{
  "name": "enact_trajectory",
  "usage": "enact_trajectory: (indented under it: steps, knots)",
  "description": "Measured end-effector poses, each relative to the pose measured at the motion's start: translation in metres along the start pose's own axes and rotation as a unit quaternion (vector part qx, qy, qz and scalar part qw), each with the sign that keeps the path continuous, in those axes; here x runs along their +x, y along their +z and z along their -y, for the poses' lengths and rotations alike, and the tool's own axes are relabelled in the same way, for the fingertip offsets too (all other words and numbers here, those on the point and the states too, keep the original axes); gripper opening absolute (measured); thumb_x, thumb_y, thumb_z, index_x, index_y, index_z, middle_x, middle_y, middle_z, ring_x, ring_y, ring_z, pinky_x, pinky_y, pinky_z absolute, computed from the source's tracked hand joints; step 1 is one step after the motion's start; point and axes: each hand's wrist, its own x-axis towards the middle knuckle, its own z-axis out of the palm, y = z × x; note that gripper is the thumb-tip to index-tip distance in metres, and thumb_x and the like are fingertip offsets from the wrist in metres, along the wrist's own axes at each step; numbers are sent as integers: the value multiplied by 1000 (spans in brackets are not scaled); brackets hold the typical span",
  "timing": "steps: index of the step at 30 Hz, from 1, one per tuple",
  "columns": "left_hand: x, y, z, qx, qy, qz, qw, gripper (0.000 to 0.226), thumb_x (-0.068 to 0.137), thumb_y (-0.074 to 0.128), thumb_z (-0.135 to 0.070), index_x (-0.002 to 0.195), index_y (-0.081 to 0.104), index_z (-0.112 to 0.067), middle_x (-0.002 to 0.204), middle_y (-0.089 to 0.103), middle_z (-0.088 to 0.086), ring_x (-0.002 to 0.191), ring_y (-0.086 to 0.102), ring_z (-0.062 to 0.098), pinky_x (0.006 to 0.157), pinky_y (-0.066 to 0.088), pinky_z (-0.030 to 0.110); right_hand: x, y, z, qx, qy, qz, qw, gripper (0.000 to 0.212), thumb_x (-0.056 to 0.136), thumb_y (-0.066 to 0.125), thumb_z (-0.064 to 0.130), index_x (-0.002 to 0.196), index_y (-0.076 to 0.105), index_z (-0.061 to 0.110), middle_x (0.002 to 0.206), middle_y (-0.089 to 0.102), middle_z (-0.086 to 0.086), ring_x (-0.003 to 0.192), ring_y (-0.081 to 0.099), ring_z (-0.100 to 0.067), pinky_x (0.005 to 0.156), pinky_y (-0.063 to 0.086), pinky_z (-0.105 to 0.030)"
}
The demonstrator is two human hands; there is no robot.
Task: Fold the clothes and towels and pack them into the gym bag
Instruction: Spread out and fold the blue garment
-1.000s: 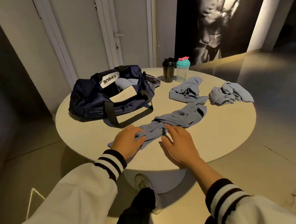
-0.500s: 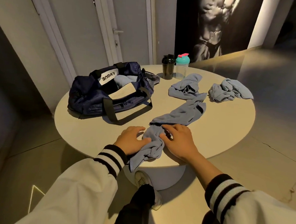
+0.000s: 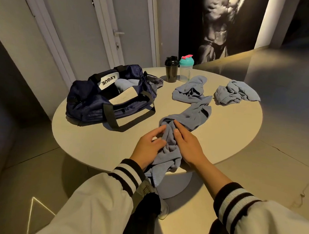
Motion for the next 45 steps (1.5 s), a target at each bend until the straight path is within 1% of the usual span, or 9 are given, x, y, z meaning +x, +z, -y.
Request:
enact_trajectory:
  steps: [4, 13, 19, 24, 29, 34, 39, 42, 45]
  knots:
    - [4, 2, -3, -64, -37, -94, 993, 38, 98, 60, -12, 133, 59, -27, 130, 64, -5, 114, 65, 16, 99, 54, 40, 0, 1, -1, -28, -5, -6, 1000, 51, 108, 31, 42, 157, 23, 33, 162, 31, 4, 143, 37, -22, 110, 33, -33]
    - [3, 10, -7, -177, -114, 66, 975, 39, 99, 57, -7, 133, 59, -25, 125, 69, 12, 114, 67, 28, 99, 52, 44, -1, 0, 0, 28, 2, -3, 1000, 49, 107, 29, 47, 155, 29, 37, 159, 36, 8, 144, 36, -16, 118, 30, -37]
    - [7, -9, -16, -97, -14, -125, 987, 33, 97, 51, 0, 99, 75, -22, 115, 69, 16, 104, 68, 29, 91, 57, 43, 1, 9, 1, -193, -29, -4, 981, 51, 105, 19, 53, 146, 37, 29, 137, 58, -4, 116, 57, -32, 96, 42, -43]
    - [7, -35, -26, 159, 107, -291, 937, 41, 95, 50, 3, 114, 64, -30, 123, 45, -4, 103, 54, 8, 82, 43, 4, 3, 15, -4, -291, 20, 26, 956, 64, 102, 18, 61, 157, 18, 29, 159, 32, -2, 133, 39, -34, 115, 19, -59]
    - [21, -55, 1, 304, -95, -140, 938, 40, 97, 58, -29, 135, 52, -17, 137, 51, 8, 121, 52, 30, 108, 42, 46, 4, 13, -2, -267, 58, -4, 962, 74, 100, 24, 63, 160, 2, 27, 168, 4, 1, 144, 27, -30, 117, 8, -64]
    - [12, -37, -8, 457, -73, 12, 886, 21, 96, 59, -30, 78, 50, -21, 81, 55, -2, 102, 56, 30, 93, 41, 36, 1, 13, 0, -300, 26, 13, 953, 65, 100, 21, 64, 158, 16, 36, 164, 22, 7, 145, 21, -30, 115, -8, -67]
    - [12, -30, -8, 360, -18, 81, 929, 16, 88, 65, -17, 104, 62, -17, 102, 66, 2, 99, 64, 23, 91, 51, 35, 0, 13, 0, -283, -62, 49, 956, 52, 105, 22, 54, 155, 20, 43, 159, 34, 13, 145, 23, -20, 116, -15, -63]
    - [9, -31, -15, 273, 54, -71, 958, 15, 90, 57, 2, 100, 57, -9, 98, 55, 4, 89, 59, 5, 74, 46, 12, -2, 15, 1, -310, -41, 49, 949, 54, 104, 15, 55, 156, 21, 39, 154, 41, 8, 143, 26, -24, 116, -9, -63]
    - [16, -55, -10, 373, 65, -313, 871, 37, 86, 58, 5, 111, 59, -22, 119, 43, 8, 112, 44, 20, 87, 42, 34, -7, 22, 2, -372, 10, 14, 928, 60, 101, 13, 58, 152, 30, 30, 148, 40, -2, 136, 26, -32, 113, 4, -64]
